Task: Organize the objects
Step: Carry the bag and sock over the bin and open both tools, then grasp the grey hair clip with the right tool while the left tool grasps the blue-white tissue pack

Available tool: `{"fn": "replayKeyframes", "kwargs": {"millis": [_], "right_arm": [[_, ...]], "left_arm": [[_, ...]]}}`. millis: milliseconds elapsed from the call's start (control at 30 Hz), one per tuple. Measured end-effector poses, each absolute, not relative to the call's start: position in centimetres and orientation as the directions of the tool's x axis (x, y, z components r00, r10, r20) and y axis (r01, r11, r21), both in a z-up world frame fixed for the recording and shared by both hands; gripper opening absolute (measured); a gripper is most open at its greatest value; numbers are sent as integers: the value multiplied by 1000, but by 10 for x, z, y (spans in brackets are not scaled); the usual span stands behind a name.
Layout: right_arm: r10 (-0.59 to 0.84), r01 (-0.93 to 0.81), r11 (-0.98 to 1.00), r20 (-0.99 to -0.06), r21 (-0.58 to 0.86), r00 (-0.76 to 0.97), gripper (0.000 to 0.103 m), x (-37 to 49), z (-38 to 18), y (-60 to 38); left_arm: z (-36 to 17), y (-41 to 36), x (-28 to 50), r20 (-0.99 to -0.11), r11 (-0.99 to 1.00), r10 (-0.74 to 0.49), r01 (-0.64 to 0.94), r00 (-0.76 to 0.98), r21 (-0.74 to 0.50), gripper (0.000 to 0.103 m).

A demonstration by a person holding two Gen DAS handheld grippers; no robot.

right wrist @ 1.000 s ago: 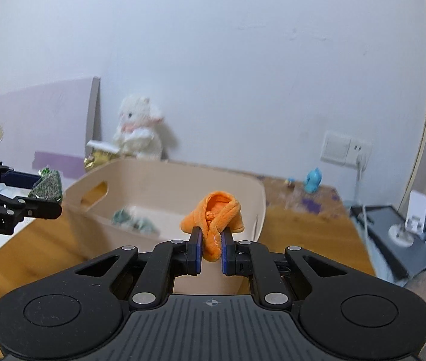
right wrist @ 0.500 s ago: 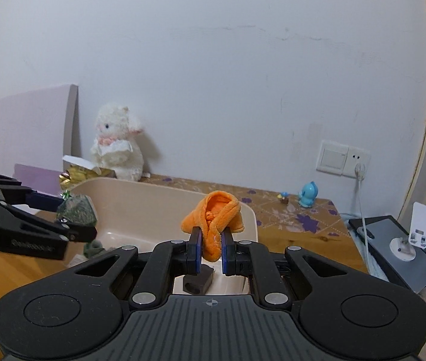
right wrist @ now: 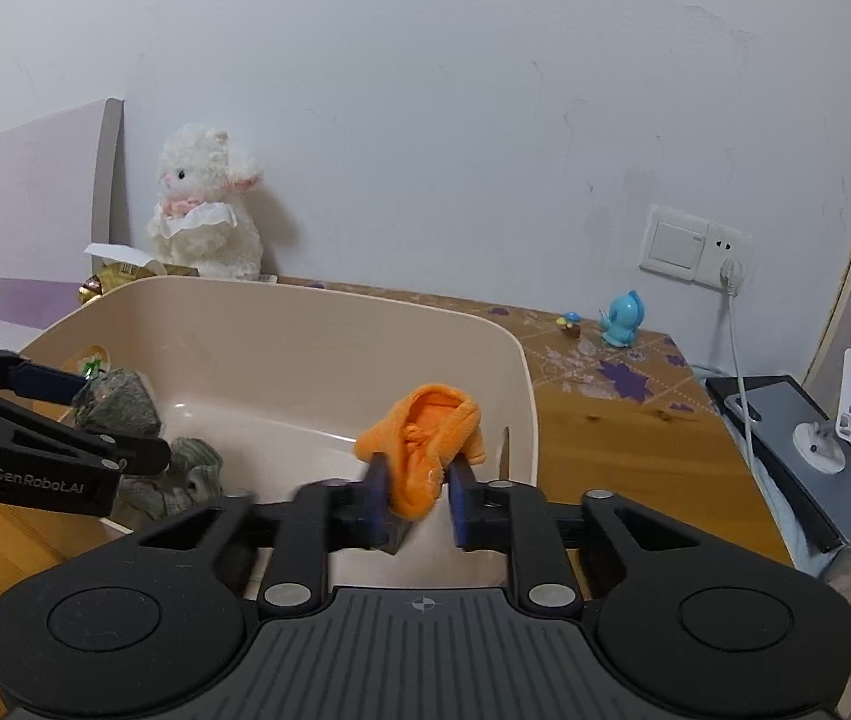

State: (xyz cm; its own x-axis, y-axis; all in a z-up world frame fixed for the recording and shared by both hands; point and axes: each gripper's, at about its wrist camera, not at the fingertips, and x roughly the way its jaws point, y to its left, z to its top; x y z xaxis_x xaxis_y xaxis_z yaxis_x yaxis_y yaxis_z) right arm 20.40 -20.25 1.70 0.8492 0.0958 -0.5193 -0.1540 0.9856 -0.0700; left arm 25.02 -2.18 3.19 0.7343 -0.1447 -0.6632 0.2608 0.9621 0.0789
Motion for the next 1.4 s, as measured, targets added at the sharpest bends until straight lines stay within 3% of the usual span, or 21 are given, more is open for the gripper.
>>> {"fn": "replayKeyframes", "kwargs": {"millis": [167, 233, 600, 667, 1400], "right_arm": [[86, -139, 987, -482, -76, 872, 64, 190, 26, -208], [90, -138, 988, -473, -68, 877, 68, 184, 31, -211], [93, -158, 983, -479, -98, 873, 81, 144, 50, -226], [89, -161, 981, -486, -108, 869, 89, 136, 50, -230], [87, -224, 967, -670, -122, 738, 92, 117, -12, -234]], "left_arm": [[41, -19, 237, -629, 970, -100, 217, 771, 113, 83], [48, -17, 231, -612, 971, -96, 208, 785, 114, 90], [83, -4, 187, -551, 977, -75, 172, 831, 126, 91], [84, -1, 177, -553, 976, -76, 175, 830, 128, 93], [5, 8, 140, -720, 974, -89, 211, 689, 80, 95]]}}
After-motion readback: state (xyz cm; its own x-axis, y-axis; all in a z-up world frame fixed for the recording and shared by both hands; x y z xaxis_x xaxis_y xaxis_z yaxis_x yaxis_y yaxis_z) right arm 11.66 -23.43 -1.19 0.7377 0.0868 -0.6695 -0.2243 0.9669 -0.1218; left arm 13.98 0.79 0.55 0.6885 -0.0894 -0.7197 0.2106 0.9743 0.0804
